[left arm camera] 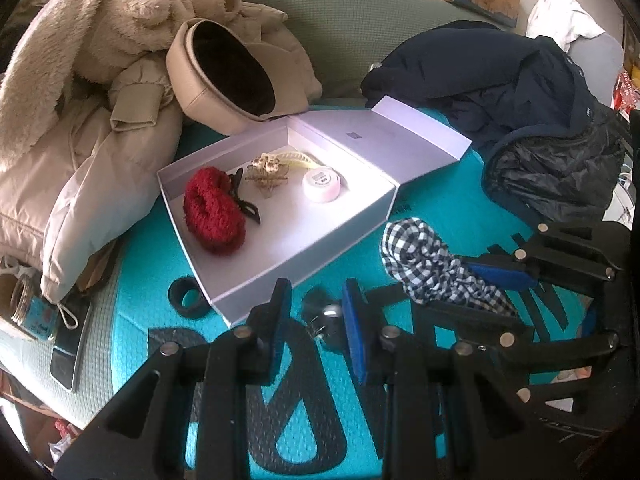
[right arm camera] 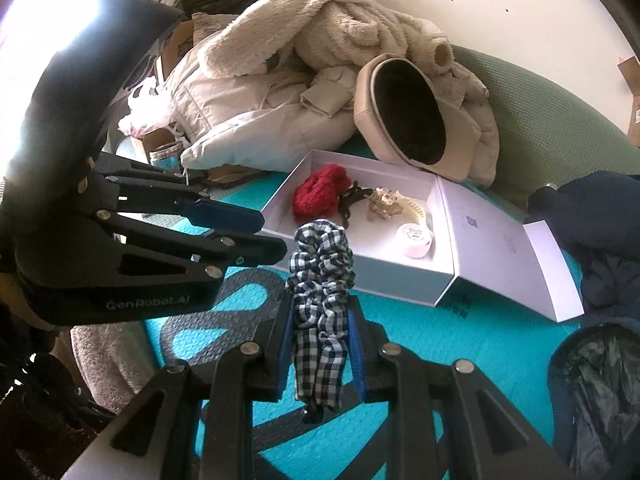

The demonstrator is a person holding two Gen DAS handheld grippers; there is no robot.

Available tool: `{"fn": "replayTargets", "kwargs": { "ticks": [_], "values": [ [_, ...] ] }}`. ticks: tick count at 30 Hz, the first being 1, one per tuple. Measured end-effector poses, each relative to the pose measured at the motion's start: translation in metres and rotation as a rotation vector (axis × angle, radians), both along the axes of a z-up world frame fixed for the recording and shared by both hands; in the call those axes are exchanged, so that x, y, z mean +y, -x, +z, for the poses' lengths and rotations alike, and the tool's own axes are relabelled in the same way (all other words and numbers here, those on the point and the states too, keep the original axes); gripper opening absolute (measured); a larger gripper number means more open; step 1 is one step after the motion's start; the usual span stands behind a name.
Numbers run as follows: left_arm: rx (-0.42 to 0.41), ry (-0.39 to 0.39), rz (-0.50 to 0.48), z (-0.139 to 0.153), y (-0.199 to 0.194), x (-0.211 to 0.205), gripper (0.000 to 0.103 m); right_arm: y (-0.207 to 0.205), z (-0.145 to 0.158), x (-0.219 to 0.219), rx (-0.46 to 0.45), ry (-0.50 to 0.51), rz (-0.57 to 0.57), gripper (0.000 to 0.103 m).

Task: Organize objects
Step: 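Lift the gingham scrunchie and black bow clip and carry them toward the box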

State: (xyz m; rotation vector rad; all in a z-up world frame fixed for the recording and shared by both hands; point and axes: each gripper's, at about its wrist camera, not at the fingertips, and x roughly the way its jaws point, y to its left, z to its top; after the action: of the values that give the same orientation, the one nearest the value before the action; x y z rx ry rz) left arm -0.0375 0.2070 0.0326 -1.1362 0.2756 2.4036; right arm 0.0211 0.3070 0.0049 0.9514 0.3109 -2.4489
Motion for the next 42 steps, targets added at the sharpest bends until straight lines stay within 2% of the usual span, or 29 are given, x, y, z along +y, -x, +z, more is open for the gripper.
{"fn": "replayTargets", "kwargs": {
  "ticks": [11,18,26,36,41,42],
  "values": [
    [-0.054,-0.008,-0.018,-0.025,0.034,0.013,0.026,0.038,-0.015,0.018,-0.052,0.021,-0.03,0.024],
    [-0.108,0.008,-0.006,-0.055,0.038,0.021,0.06,0.043,-0.034,0.034,-0.108,0.029,-0.075,0.024],
    [-0.165,0.019,0.001,-0.089,0.043,0.035,0.061,0.042,-0.053,0.045,-0.16,0.024,-0.111,0.024],
    [-0.217,0.026,0.028,-0.114,0.057,0.042,0.061,0.047,-0.072,0.053,-0.206,0.009,-0.13,0.024],
    [-0.194,0.037,0.032,-0.12,0.056,0.047,0.061,0.048,-0.078,0.055,-0.222,0.0,-0.13,0.024],
    [-0.192,0.038,0.028,-0.12,0.056,0.047,0.057,0.049,-0.078,0.056,-0.224,-0.001,-0.131,0.024]
  ]
}}
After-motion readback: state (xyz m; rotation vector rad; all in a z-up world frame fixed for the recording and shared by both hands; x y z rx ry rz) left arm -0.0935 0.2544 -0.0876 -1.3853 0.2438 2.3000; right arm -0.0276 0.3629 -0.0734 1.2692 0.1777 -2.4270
